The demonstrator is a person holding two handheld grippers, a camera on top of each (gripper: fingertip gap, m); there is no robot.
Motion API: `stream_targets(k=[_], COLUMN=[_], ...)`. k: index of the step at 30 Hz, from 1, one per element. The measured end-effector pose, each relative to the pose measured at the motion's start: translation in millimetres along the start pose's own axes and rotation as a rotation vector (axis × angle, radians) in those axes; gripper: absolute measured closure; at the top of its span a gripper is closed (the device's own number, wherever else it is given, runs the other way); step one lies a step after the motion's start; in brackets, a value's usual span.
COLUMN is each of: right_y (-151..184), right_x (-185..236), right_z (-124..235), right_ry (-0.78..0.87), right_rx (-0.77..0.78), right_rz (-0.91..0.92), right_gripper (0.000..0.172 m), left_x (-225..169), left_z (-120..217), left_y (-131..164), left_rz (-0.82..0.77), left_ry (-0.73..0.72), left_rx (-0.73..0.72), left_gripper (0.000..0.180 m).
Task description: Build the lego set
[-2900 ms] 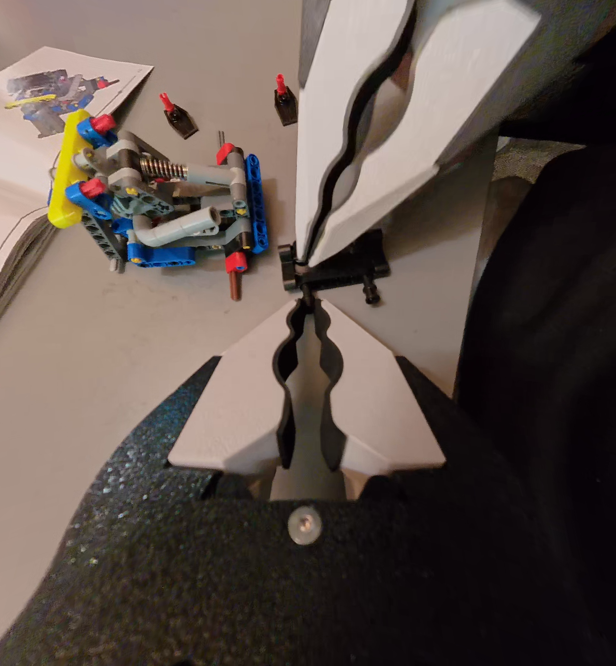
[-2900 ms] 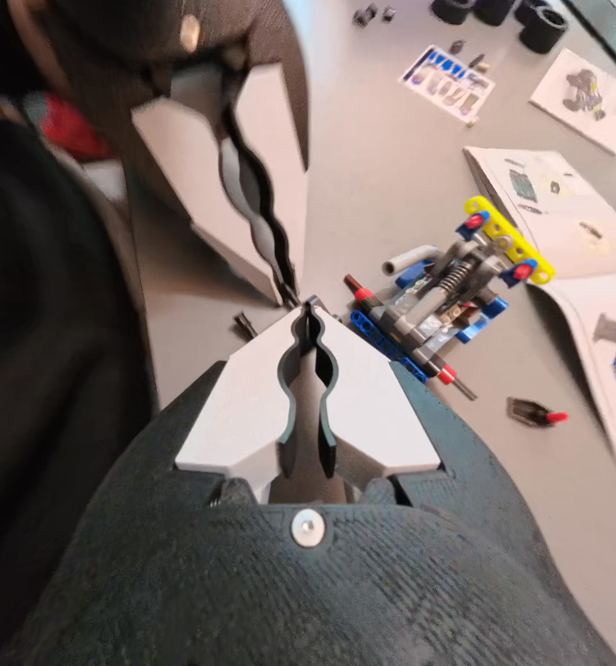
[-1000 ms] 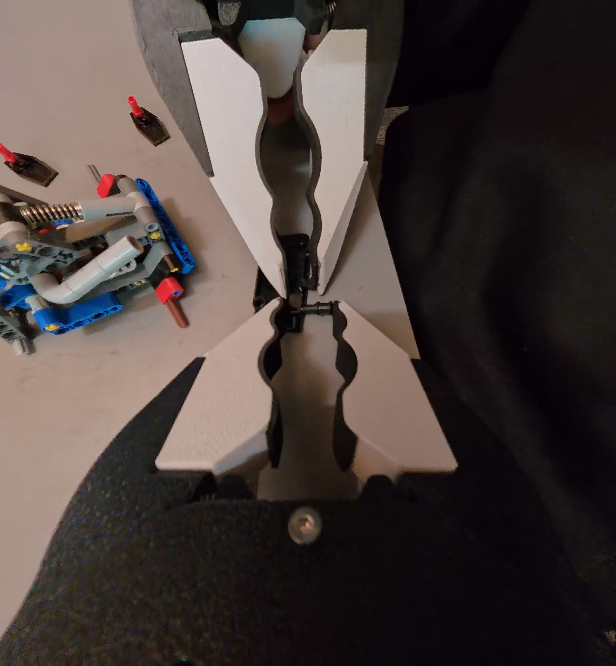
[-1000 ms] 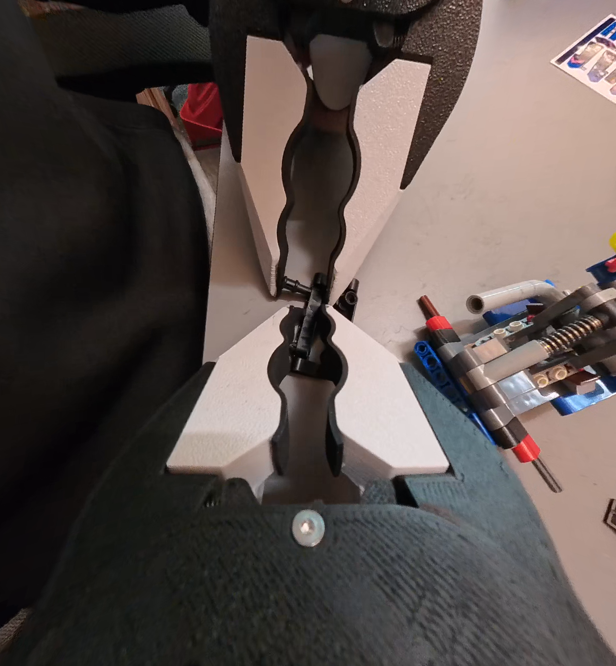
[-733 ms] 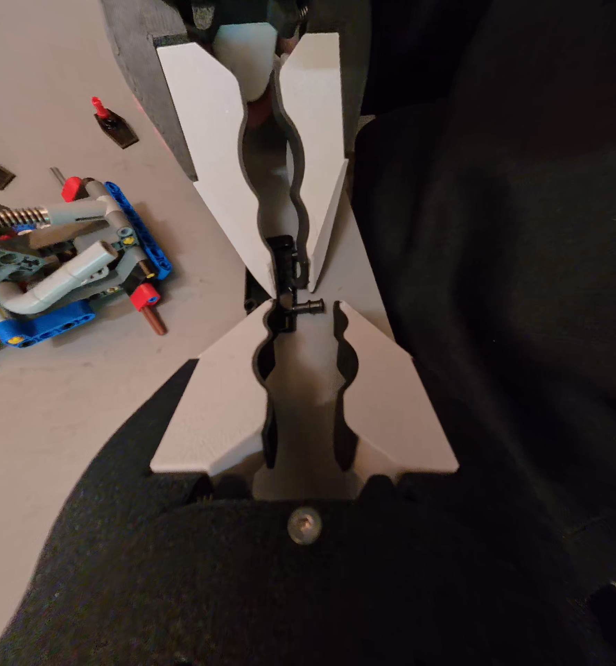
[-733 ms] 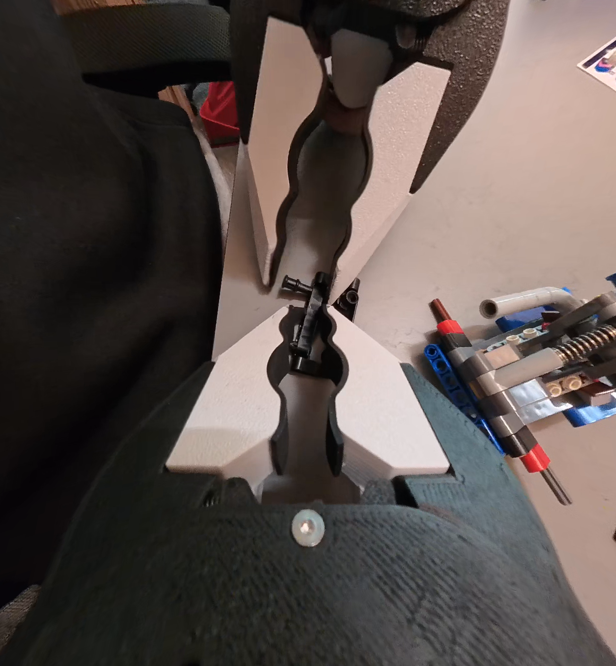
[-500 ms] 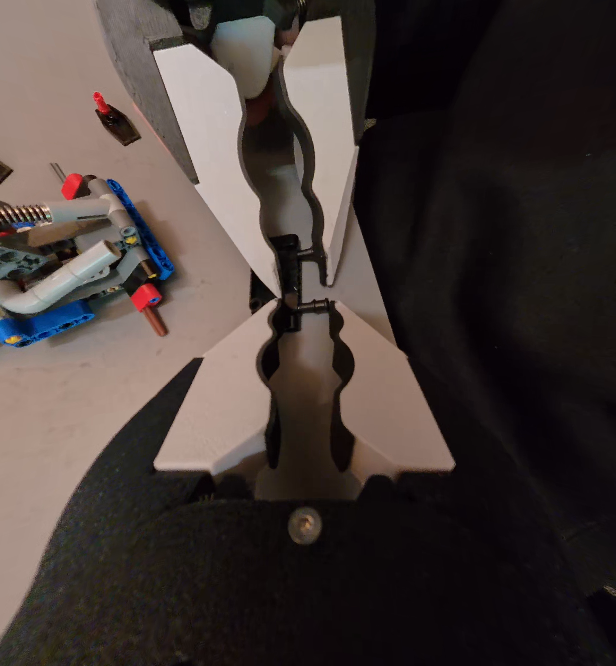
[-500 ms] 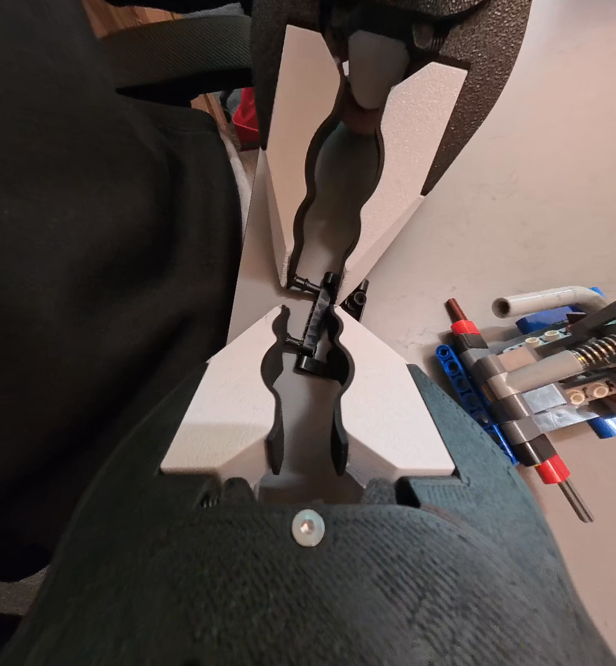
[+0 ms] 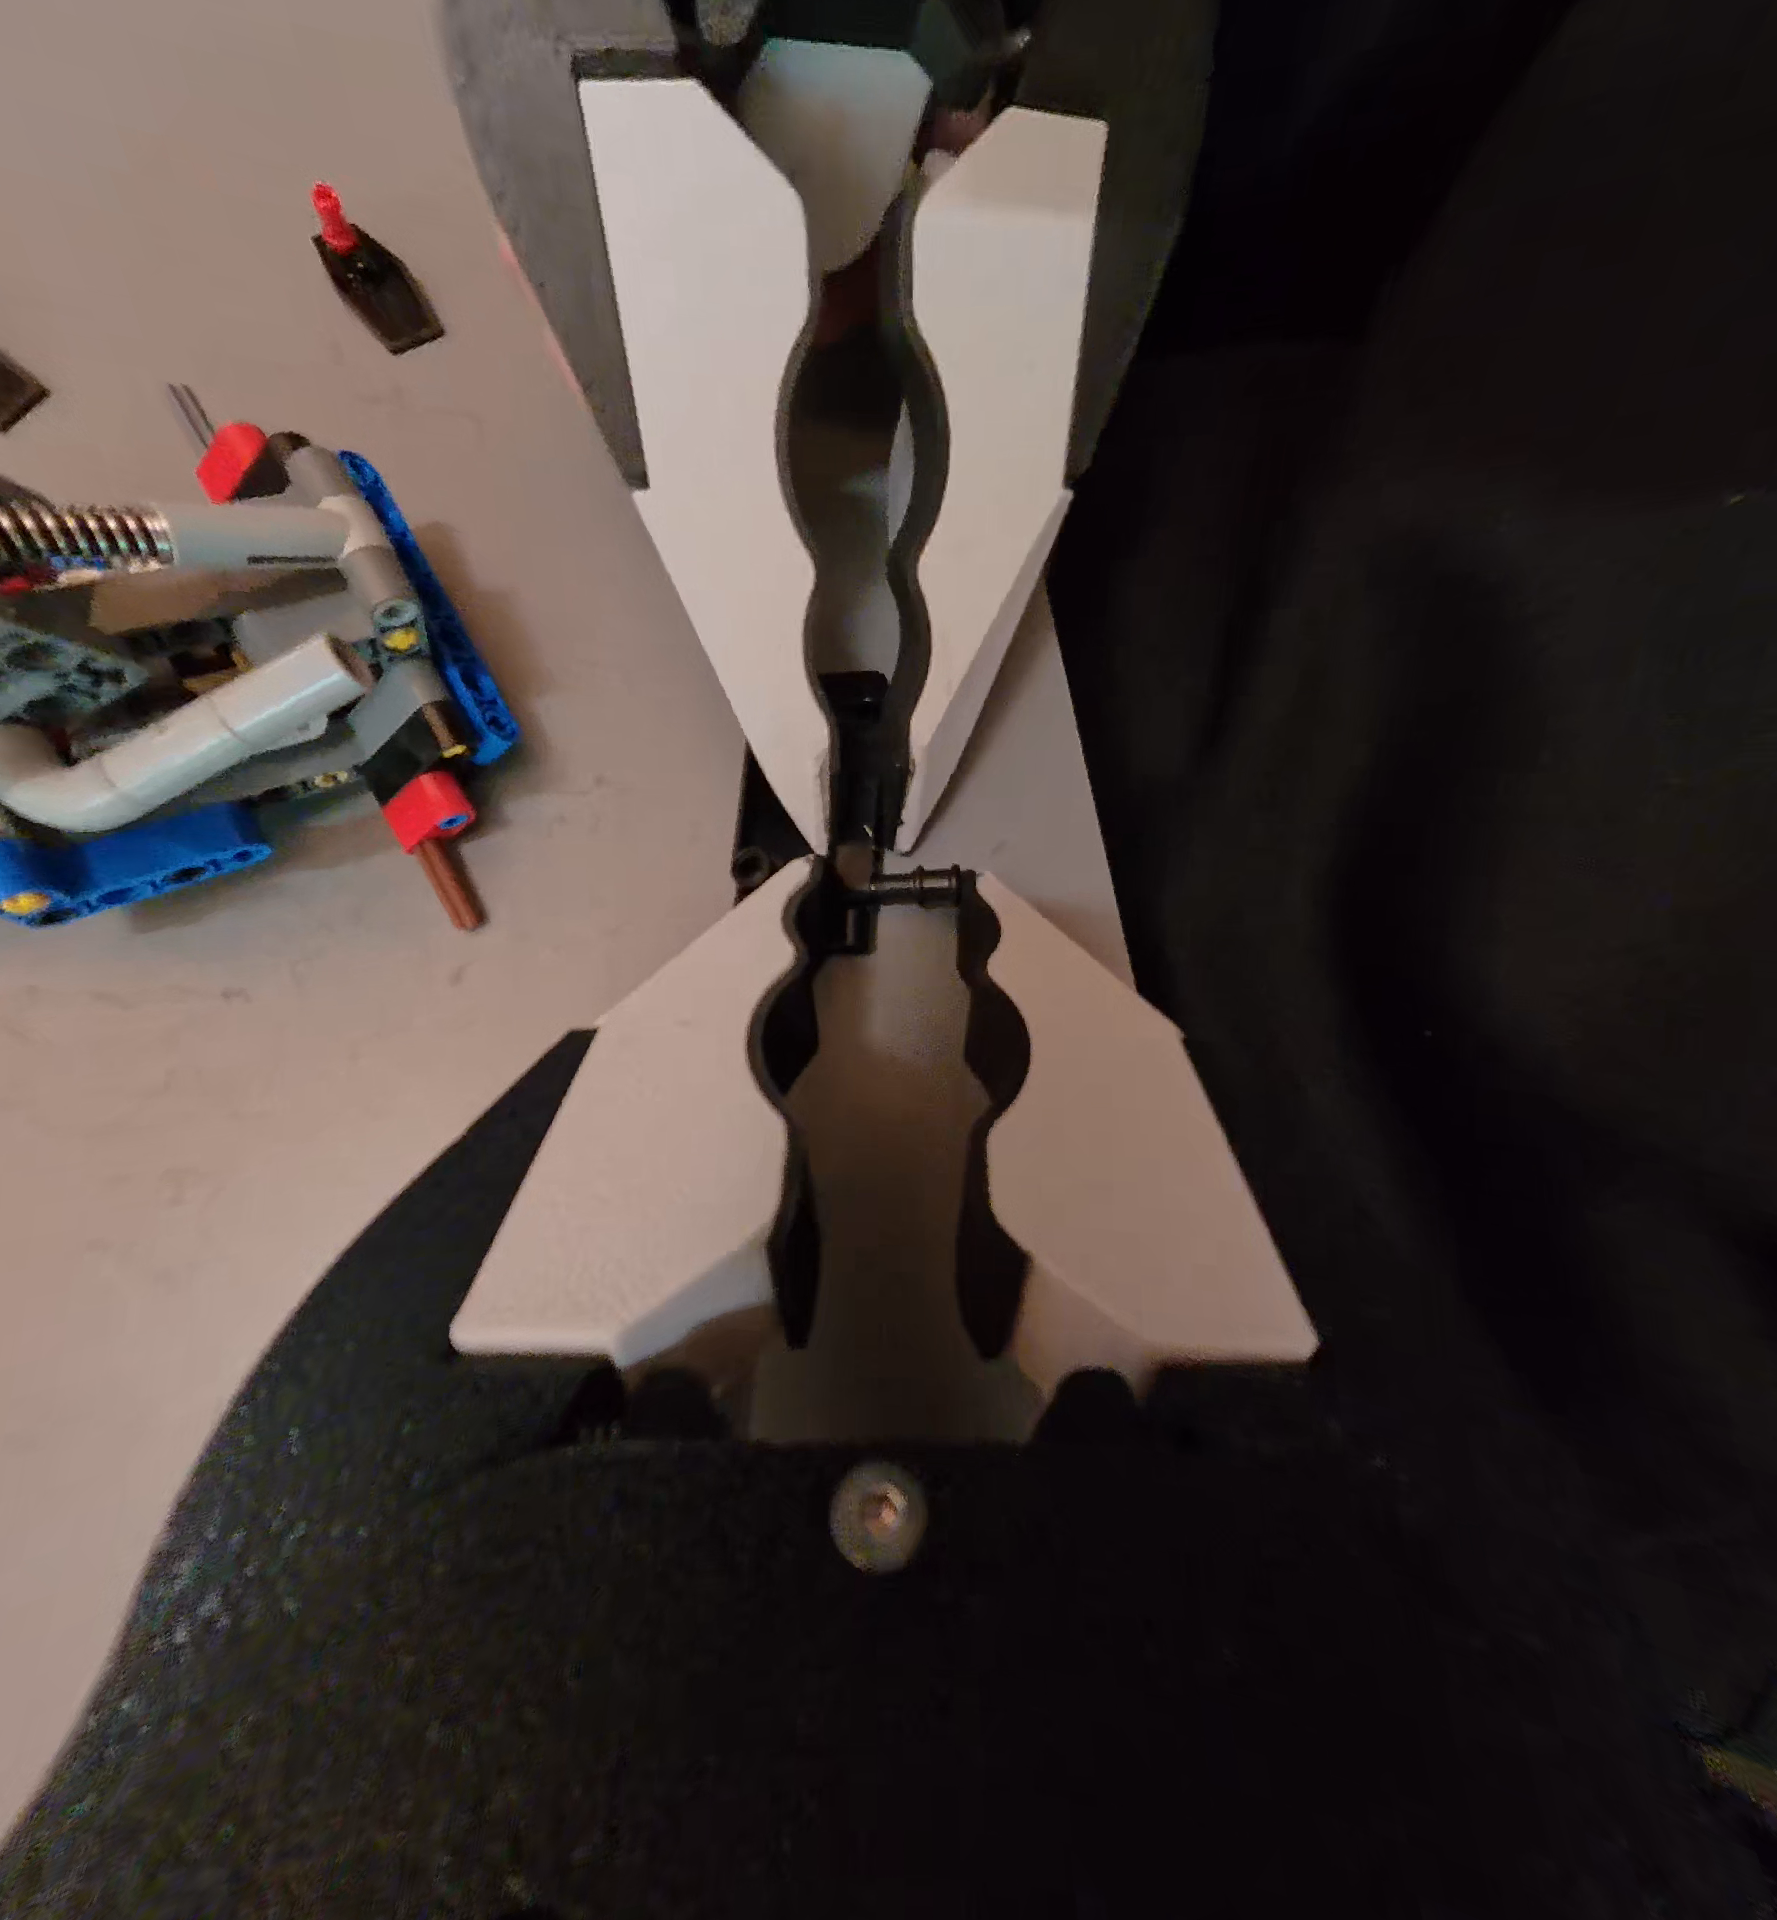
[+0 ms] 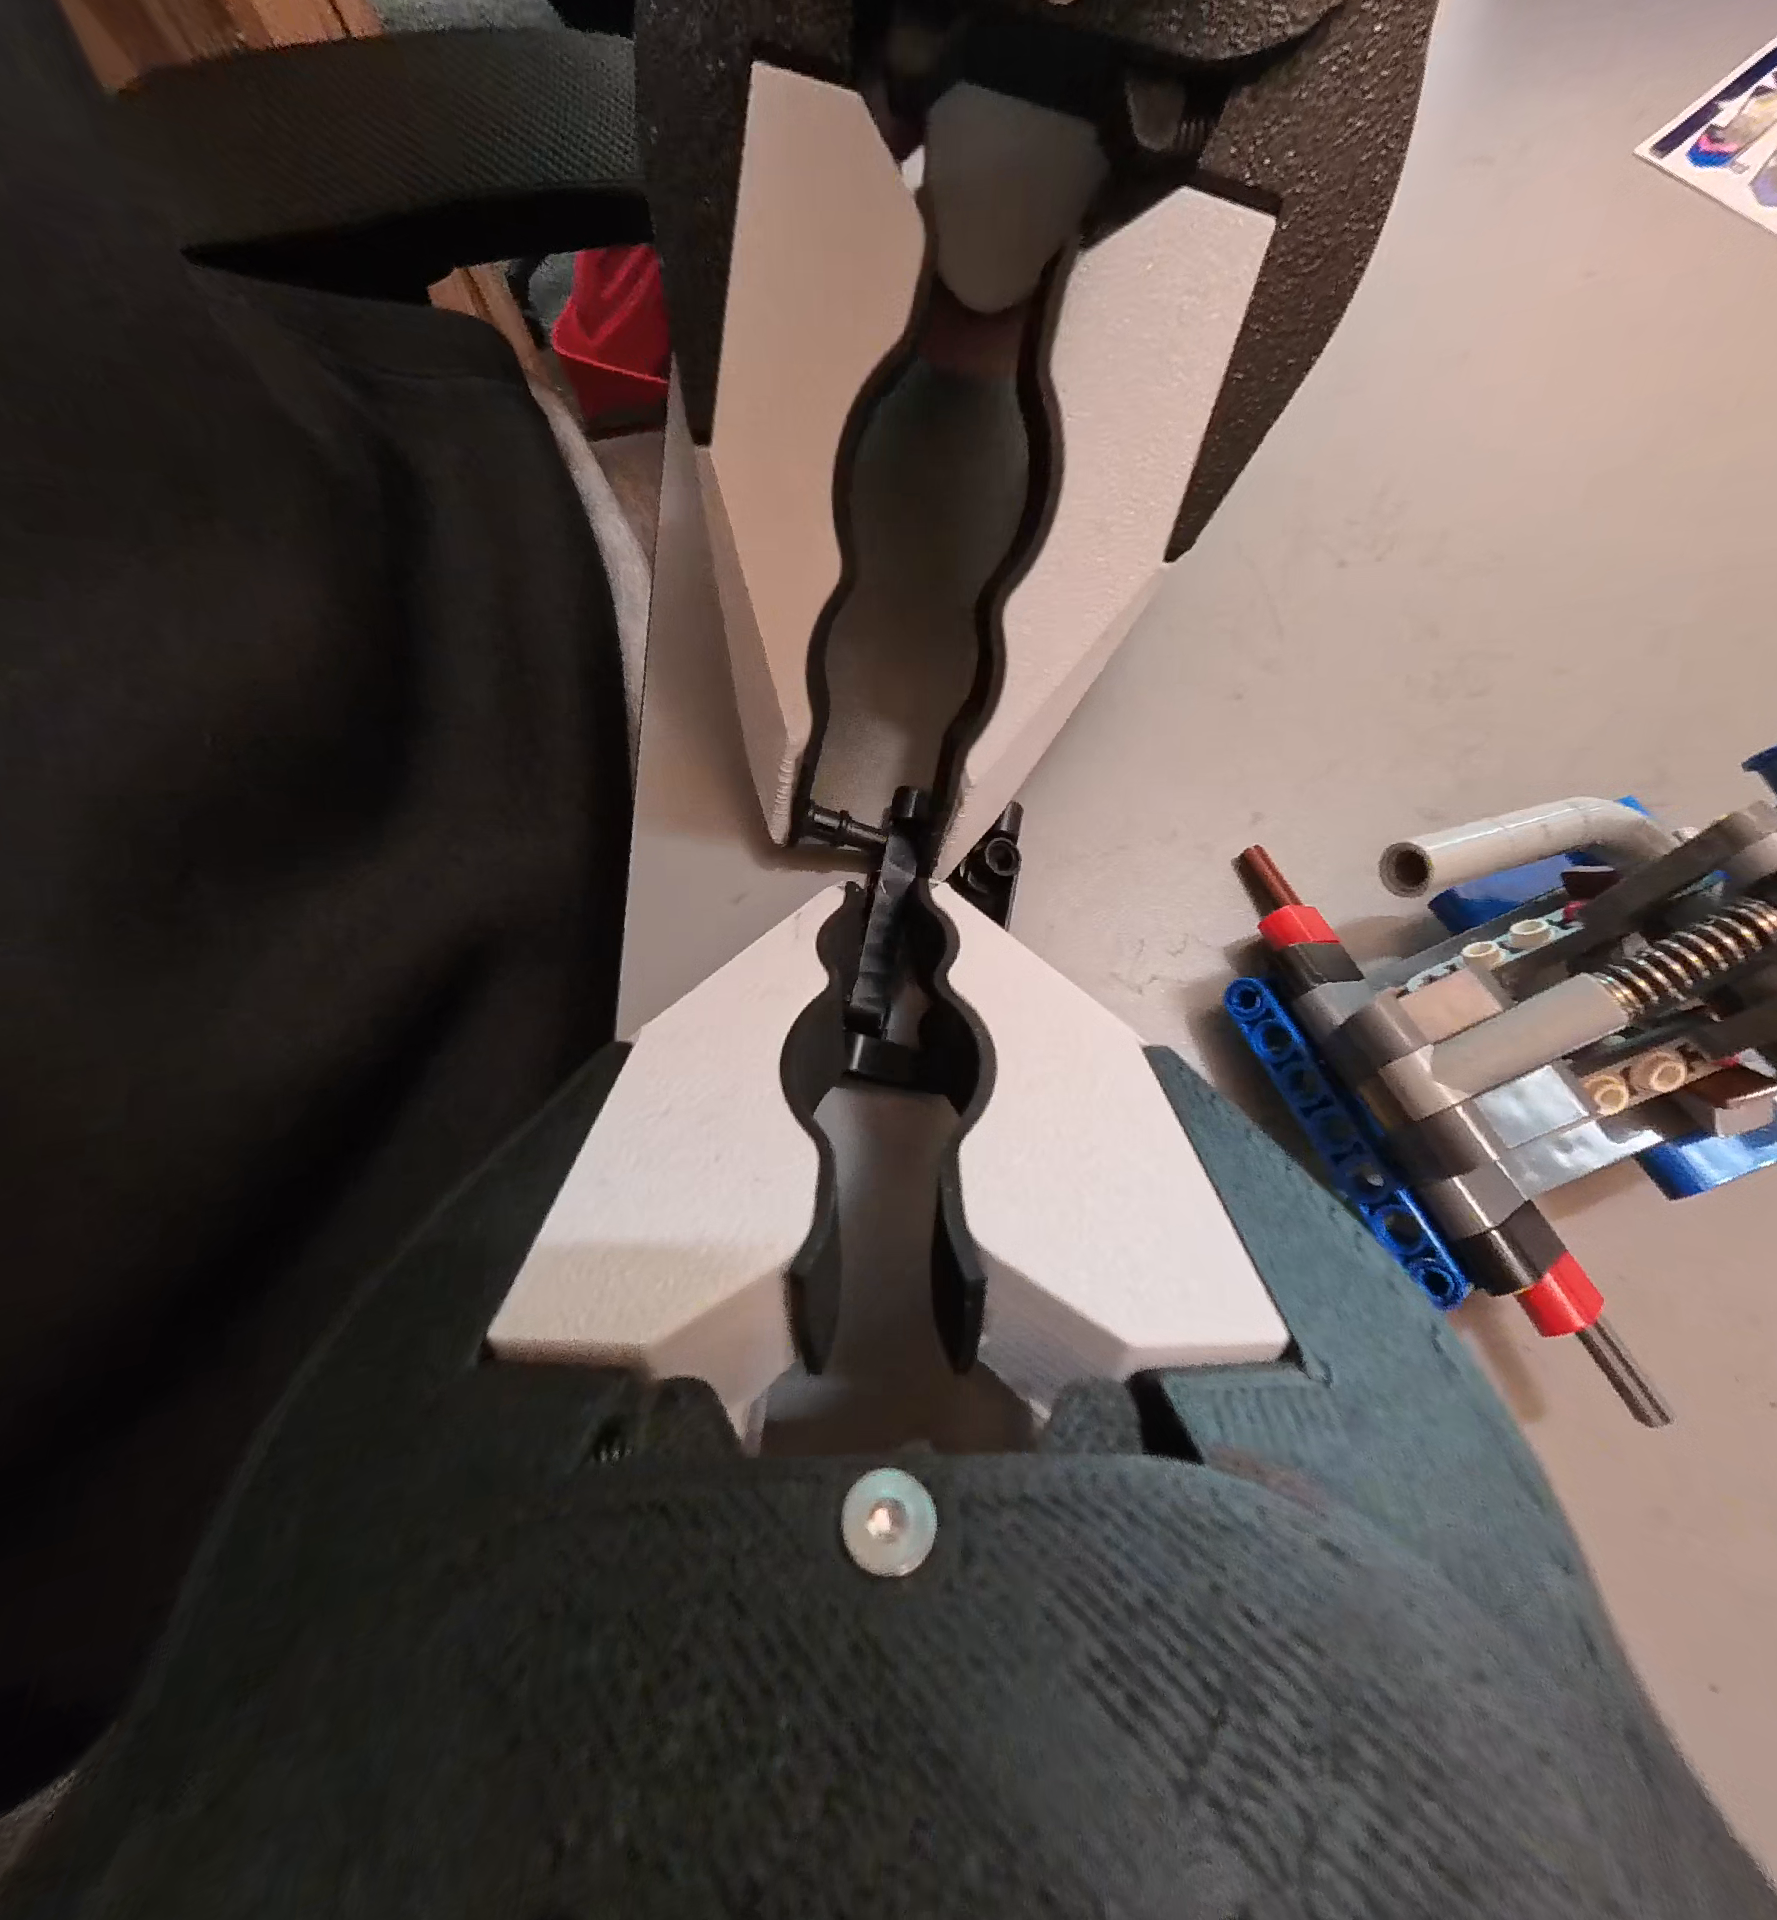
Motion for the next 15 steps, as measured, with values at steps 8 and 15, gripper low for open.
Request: stream_targets(k=[8, 15], right_y=[-0.8, -2.3], right_x=[2.5, 1.4], right_z=[0.2, 0.6], right_ry=[-0.01, -0.054], right_rx=[-0.011, -0.021], right_rz=[-0.088, -0.088], right_gripper=[0.159, 0.148], left_x=[-0.2, 2.4], left_z=[-0.1, 0.5], left_y=[1.7, 1.7], left_rz=[0.034, 0.041], left_ry=[-0.007, -0.033], left_rx=[-0.025, -0.032], left_gripper=[0.16, 0.159])
Point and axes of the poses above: each gripper's, where its closed fingertips meet, z back along the fingers, y out of its underside, x = y × z across the jaws, the point moved 5 cm from there along z, back along the fingers, and after that the axes turned 2 degrees about z, right-handed, at the moved point
